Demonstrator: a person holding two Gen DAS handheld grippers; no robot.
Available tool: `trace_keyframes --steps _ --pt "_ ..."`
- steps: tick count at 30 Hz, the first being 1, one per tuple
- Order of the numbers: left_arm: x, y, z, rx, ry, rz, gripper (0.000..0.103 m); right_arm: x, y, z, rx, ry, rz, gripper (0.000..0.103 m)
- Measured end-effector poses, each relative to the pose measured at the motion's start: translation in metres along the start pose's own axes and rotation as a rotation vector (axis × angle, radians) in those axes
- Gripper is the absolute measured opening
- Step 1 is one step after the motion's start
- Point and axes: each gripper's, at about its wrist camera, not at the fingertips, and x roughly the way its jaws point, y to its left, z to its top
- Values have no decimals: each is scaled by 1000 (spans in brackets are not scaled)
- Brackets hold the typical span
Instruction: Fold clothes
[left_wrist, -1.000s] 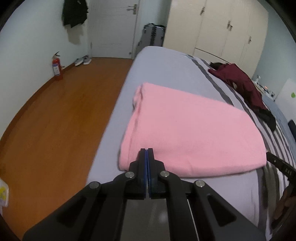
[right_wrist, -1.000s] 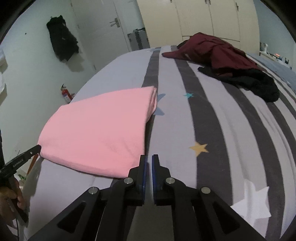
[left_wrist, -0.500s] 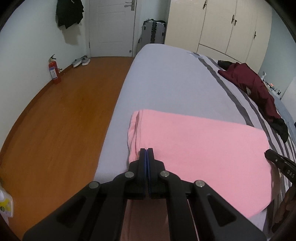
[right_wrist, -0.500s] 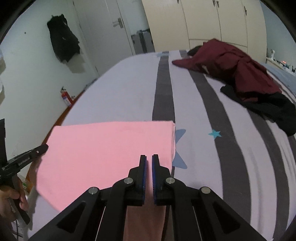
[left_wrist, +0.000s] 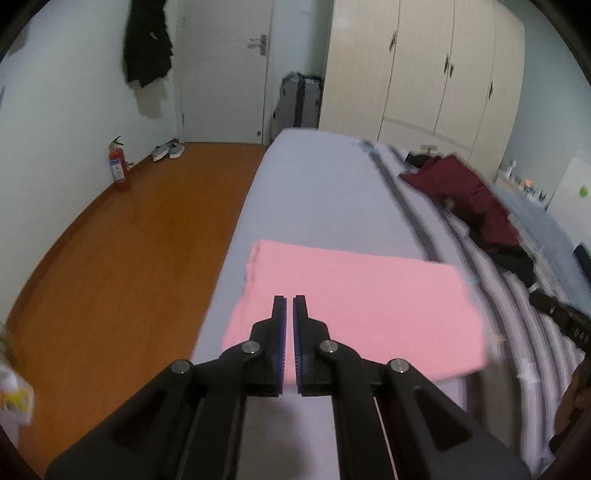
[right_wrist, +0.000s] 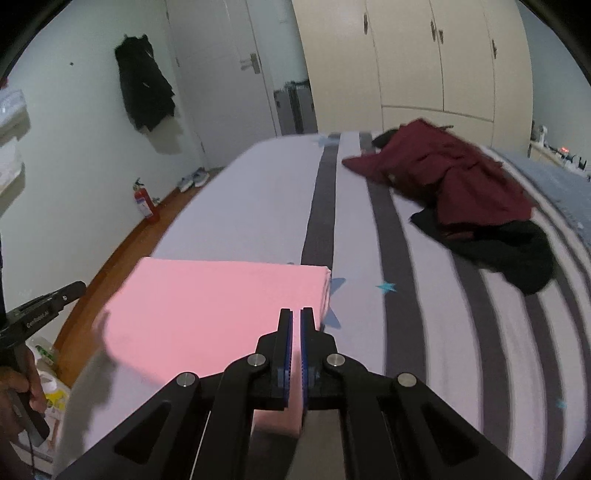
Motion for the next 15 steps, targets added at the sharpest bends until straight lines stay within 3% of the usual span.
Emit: trace_keyframes --steps 1,2,3,4,5,6,8,10,12,15 --pt "-17 -8 -5 -5 -5 -3 7 -19 -1 -3 0 -8 1 8" --pt "-34 -17 -10 -9 -11 -6 16 -37 -2 -6 1 -17 1 17" --pt "-50 -25 -15 -14 -16 -8 36 -54 -3 -9 5 -26 -2 27" --pt "-68 -35 -20 -18 -27 -8 50 -72 -4 -14 5 -35 -4 33" --pt "-86 -46 -26 -22 -45 2 72 -91 -6 -18 3 -42 -4 42" --pt "-104 -57 -33 -25 -62 12 78 -107 -9 -21 -3 -47 -3 48" --pt "-131 -75 -42 -30 -78 0 80 -130 -14 -25 -20 -49 3 55" --pt "-157 -94 -53 -39 -71 38 83 -157 -21 -33 -39 -48 6 65" --pt "-181 -109 -69 -76 -67 39 93 -180 -32 -42 -47 -60 22 78" --pt "-218 -136 -98 -110 -69 97 102 -216 -53 -59 -71 -78 30 97"
